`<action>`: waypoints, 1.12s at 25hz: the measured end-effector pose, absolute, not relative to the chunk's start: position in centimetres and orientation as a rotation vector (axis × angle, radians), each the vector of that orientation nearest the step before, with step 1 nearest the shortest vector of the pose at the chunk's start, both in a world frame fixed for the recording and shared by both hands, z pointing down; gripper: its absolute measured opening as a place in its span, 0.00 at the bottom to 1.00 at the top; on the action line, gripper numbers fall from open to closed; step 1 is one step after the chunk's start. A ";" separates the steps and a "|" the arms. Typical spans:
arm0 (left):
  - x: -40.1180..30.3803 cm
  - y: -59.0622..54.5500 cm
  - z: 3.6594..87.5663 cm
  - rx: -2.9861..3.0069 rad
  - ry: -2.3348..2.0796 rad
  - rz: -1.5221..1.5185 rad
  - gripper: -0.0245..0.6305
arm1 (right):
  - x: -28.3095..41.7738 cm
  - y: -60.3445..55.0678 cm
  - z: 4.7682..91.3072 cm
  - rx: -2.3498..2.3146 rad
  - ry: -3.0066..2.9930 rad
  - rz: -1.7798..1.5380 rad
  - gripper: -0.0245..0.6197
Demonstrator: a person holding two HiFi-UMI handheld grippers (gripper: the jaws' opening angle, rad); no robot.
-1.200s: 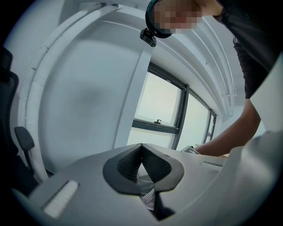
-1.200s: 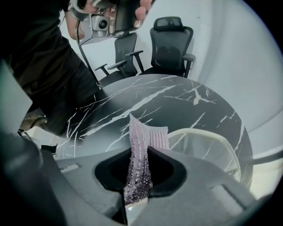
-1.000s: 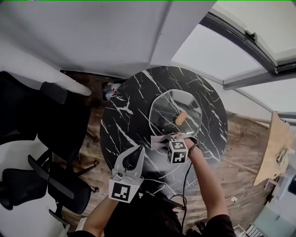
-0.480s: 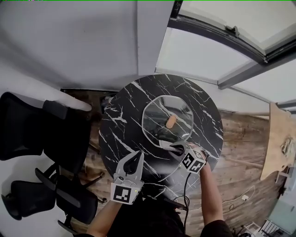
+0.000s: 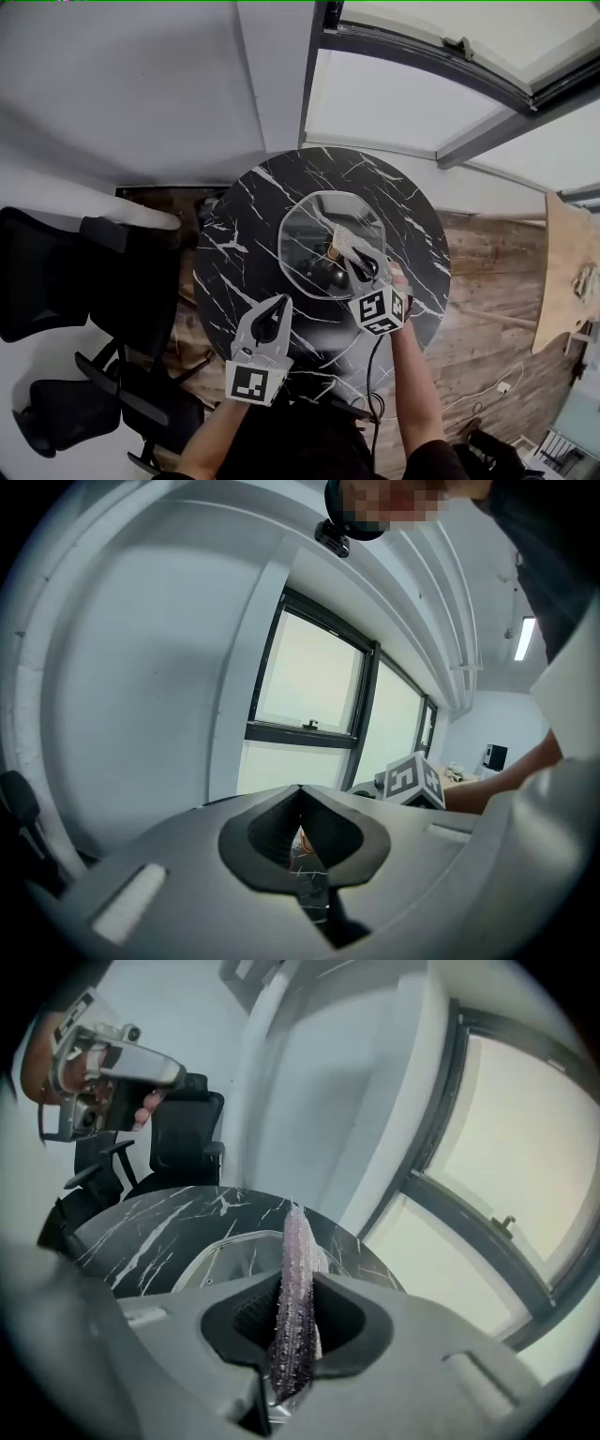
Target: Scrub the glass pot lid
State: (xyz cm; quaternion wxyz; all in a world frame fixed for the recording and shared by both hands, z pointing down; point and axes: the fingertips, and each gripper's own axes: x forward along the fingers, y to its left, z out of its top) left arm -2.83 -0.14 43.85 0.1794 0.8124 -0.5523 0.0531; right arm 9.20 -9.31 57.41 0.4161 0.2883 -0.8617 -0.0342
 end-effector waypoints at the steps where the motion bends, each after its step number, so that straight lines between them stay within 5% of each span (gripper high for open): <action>1: -2.8 -0.2 44.0 2.295 -1.552 0.150 0.04 | 8.9 -9.8 57.8 0.722 -2.155 -0.080 0.15; 9: -3.4 -1.0 45.3 2.268 -1.539 0.170 0.04 | 8.1 -10.7 61.7 0.680 -2.079 0.031 0.15; 28: -3.4 -0.2 45.6 2.243 -1.565 0.163 0.04 | 7.5 -7.8 62.9 0.534 -1.931 -0.348 0.15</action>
